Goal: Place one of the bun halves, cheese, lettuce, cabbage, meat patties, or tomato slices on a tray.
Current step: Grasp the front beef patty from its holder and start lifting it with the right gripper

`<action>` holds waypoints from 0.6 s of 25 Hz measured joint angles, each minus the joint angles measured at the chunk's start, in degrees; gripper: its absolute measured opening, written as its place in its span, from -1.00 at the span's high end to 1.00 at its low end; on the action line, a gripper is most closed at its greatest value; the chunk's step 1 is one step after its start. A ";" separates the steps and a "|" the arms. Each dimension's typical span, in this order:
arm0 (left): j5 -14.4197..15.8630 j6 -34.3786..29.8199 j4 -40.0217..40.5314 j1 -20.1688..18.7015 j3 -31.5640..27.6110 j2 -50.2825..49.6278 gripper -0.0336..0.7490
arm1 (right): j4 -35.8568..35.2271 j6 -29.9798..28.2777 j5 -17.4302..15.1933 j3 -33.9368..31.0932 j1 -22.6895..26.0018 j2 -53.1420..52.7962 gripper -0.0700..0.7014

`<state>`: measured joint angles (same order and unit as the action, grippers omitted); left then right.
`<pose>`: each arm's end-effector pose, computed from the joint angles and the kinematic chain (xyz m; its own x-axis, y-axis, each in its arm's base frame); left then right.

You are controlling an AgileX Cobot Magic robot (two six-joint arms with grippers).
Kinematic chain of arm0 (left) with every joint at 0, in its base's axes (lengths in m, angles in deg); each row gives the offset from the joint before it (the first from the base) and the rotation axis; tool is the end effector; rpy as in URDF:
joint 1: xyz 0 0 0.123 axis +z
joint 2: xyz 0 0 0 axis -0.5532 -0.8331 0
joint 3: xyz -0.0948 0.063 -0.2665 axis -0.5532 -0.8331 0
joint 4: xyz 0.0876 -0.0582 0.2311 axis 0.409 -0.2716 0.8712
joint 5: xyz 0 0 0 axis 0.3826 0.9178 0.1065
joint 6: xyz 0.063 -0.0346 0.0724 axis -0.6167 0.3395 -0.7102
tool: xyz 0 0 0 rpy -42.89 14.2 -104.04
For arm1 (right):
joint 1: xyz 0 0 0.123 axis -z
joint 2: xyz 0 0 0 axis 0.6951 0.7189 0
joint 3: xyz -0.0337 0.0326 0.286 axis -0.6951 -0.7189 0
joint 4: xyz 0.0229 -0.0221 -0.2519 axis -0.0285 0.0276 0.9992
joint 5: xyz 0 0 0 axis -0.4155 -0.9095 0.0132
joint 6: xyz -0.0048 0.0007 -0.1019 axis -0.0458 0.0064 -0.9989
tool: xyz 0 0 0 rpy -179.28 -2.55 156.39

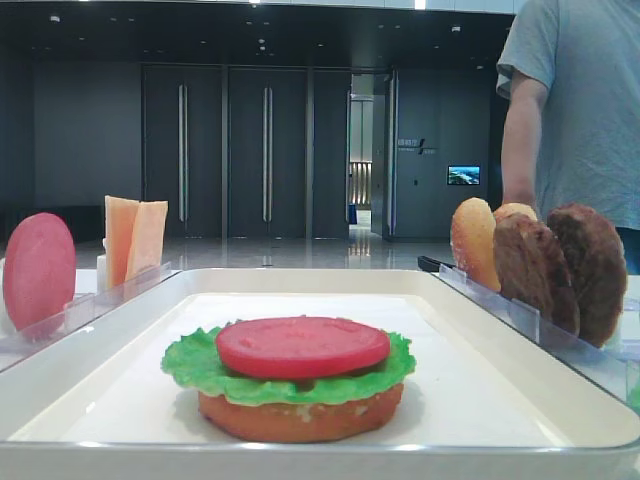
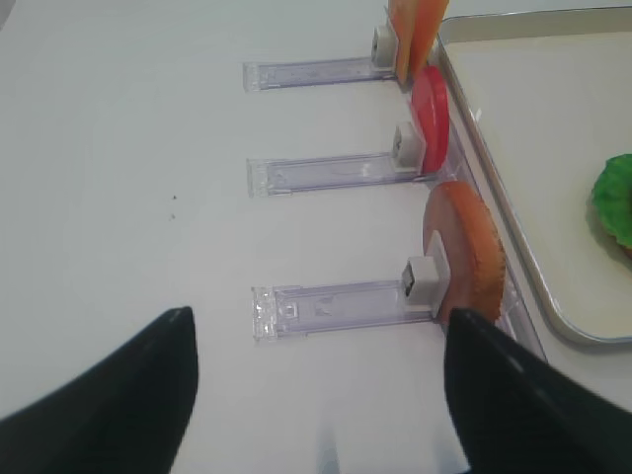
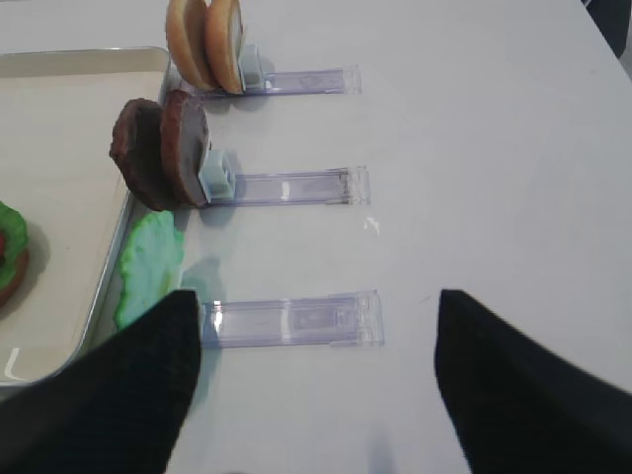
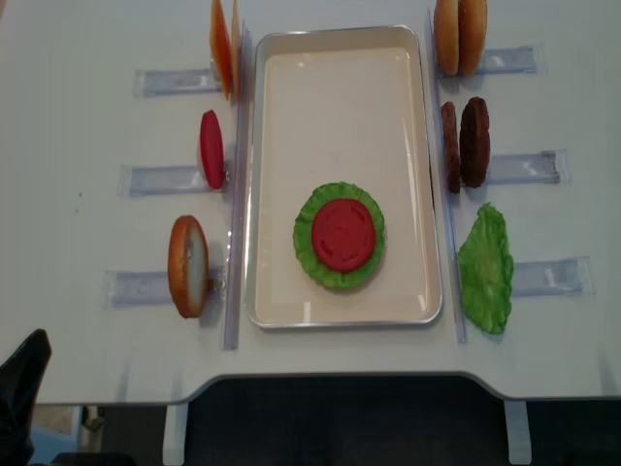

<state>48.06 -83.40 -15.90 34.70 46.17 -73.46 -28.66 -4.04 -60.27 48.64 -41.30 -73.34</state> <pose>-0.0004 -0.0053 0.2619 -0.5020 0.0529 -0.8633 0.0578 0.9980 0.0275 -0.0029 0.0149 0.2693 -0.5041 0.0049 -0.8637 -0.0868 0.9946 0.0563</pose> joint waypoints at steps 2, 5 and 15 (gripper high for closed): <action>0.00 0.00 0.00 0.00 0.00 0.00 -0.58 | 0.00 0.00 0.00 0.00 0.00 0.00 -0.44; 0.00 0.00 0.00 0.00 0.00 0.00 -0.57 | 0.00 0.00 0.00 0.00 0.00 0.00 -0.44; 0.00 0.06 0.00 0.00 0.00 0.00 -0.57 | 0.00 0.00 0.00 0.00 0.00 0.00 -0.44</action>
<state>48.06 -83.34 -15.90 34.70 46.17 -73.46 -28.66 -4.04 -60.27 48.64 -41.30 -73.34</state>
